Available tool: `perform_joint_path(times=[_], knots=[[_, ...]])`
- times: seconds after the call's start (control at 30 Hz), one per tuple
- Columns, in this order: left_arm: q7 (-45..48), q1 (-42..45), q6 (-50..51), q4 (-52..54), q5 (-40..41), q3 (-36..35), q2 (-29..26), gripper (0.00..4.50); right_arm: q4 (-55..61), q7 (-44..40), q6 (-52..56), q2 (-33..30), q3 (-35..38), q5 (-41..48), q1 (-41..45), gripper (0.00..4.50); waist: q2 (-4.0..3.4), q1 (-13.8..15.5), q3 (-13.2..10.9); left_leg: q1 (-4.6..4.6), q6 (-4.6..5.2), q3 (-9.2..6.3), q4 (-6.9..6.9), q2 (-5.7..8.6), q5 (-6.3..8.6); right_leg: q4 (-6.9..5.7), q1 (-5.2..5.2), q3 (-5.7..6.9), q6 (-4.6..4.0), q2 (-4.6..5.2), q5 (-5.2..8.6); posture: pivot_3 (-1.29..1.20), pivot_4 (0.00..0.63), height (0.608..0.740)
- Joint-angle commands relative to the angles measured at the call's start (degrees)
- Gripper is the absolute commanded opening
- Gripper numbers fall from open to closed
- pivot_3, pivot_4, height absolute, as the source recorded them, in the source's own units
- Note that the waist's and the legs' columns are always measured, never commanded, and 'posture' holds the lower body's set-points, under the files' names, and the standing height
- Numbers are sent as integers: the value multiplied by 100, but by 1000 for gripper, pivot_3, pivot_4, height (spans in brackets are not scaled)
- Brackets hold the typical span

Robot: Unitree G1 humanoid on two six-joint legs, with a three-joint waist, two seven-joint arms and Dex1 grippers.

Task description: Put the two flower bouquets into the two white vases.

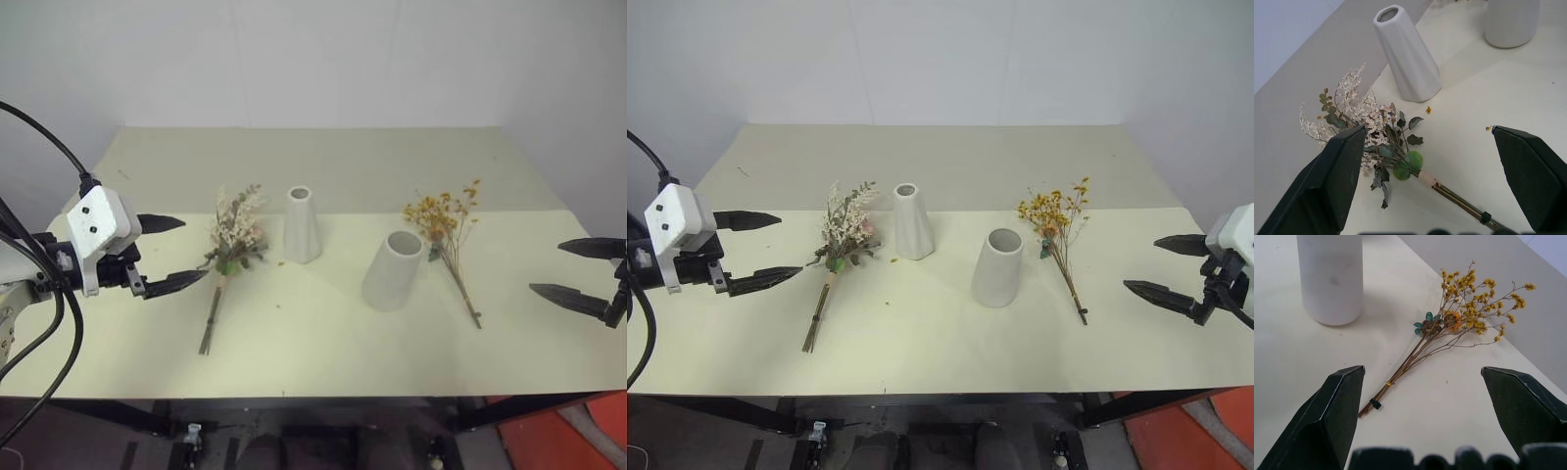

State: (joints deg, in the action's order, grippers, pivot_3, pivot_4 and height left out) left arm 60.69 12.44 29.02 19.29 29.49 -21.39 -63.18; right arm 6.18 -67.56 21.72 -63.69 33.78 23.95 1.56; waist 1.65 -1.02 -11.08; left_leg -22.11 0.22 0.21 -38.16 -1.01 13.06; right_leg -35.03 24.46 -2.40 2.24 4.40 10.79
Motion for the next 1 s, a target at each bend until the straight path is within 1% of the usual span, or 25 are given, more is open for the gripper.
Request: perform_joint_path(times=[0.03,0.5,0.67,0.77,0.9,1.0], knots=[[-47,3,27,101,23,-215,-67,4500,29,7,-78,-31,96,84,83,4474,0,0,0,0,0,0,0,0,0,0,0,0,0,0,0,0,150,740],[-73,-36,18,111,25,-232,-47,4500,35,26,-55,-46,91,87,134,4474,0,-1,0,0,0,0,0,0,0,0,0,0,0,0,0,0,150,740],[-137,-311,154,186,-40,-340,-75,4500,66,22,-25,-61,65,108,161,4474,0,-5,0,0,0,0,0,-1,0,0,0,0,0,0,0,0,150,740],[-409,-542,562,374,-17,-523,-54,4500,213,48,83,-51,22,205,227,4474,0,-14,0,1,0,0,0,-1,0,-1,0,0,0,0,0,0,150,740],[-956,-706,1297,807,83,-735,52,4500,648,104,366,-33,-86,560,472,4474,0,-13,0,2,0,-1,0,-2,0,-2,1,-1,0,-1,0,0,150,740],[-1519,-789,2118,1225,173,-847,194,4500,1104,150,471,-89,-393,678,684,4474,1,-14,0,1,0,-2,0,-2,0,-1,1,0,7,-1,-4,0,150,740]])
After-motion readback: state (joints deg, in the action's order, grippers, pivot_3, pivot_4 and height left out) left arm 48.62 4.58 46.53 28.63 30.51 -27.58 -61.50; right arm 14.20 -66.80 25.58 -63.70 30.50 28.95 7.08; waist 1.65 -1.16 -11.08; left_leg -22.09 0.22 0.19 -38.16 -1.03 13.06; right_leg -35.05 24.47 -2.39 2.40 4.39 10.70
